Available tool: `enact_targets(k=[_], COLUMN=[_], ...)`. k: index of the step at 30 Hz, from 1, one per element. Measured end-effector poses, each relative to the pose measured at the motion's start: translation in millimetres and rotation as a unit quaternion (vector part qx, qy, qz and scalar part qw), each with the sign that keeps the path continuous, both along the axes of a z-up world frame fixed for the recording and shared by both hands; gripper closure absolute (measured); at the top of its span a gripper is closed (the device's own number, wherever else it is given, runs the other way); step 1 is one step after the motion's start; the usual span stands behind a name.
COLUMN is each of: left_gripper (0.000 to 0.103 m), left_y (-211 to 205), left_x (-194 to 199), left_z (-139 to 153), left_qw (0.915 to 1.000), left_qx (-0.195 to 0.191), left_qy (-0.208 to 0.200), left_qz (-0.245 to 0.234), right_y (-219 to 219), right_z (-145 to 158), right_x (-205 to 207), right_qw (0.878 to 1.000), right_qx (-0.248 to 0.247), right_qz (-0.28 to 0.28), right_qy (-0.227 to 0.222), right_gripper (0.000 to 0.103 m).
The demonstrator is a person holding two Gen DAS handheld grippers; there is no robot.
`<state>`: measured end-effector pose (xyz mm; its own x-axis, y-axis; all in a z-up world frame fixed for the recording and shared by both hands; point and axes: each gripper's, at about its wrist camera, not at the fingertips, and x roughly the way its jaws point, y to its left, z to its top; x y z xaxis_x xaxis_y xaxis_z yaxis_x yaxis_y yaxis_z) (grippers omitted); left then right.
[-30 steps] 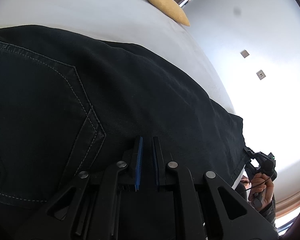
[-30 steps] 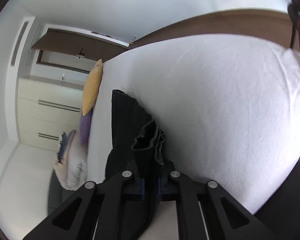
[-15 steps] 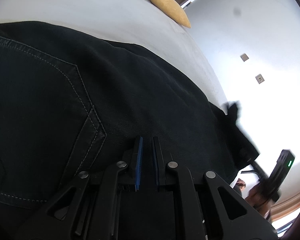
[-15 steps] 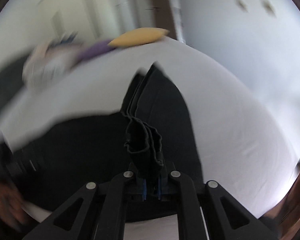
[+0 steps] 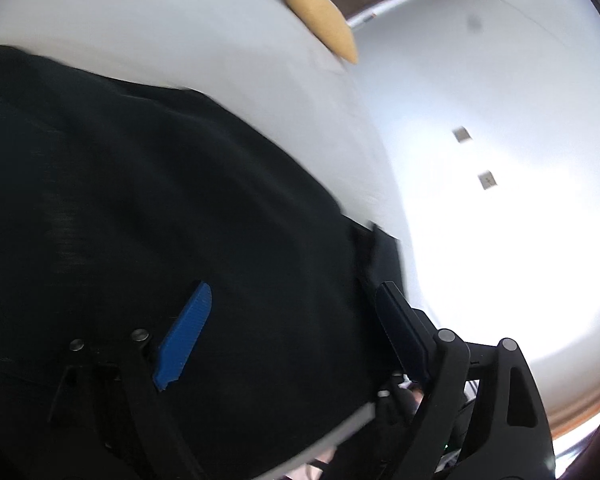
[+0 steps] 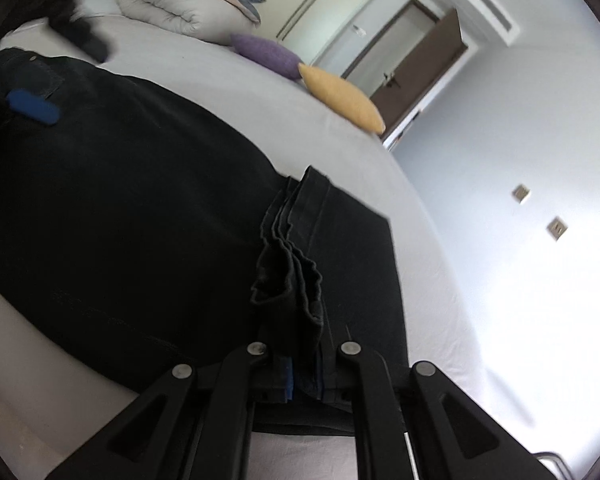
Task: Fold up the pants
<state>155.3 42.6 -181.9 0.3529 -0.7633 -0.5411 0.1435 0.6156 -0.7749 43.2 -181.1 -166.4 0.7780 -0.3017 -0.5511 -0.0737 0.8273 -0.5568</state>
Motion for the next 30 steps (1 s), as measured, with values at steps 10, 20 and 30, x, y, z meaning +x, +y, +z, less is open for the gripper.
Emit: enact_targets(k=[10,20,30], left_gripper=[0.019,0.073,0.092], left_y=[-69,-55,-26], left_x=[24,36,45], left_z=[-5,-17,-5], left_qw=[0.9941,0.9909,0.9902], left_qx=[0.0,0.029,0.054], left_qy=[0.053,0.072,0.039], left_qz=[-0.095,-0.11,-0.123], right_y=[48,76,60], right_z=[1,3,12], right_x=[-23,-31,-18], right_qw=[0.995,0.989,0.984], right_qx=[-0.063,-0.07,-0.059], right_qz=[0.07,0.126,0.167], right_qy=[-0.026,-0.025,-0.021], right_gripper=[0.095,0.095,0.094])
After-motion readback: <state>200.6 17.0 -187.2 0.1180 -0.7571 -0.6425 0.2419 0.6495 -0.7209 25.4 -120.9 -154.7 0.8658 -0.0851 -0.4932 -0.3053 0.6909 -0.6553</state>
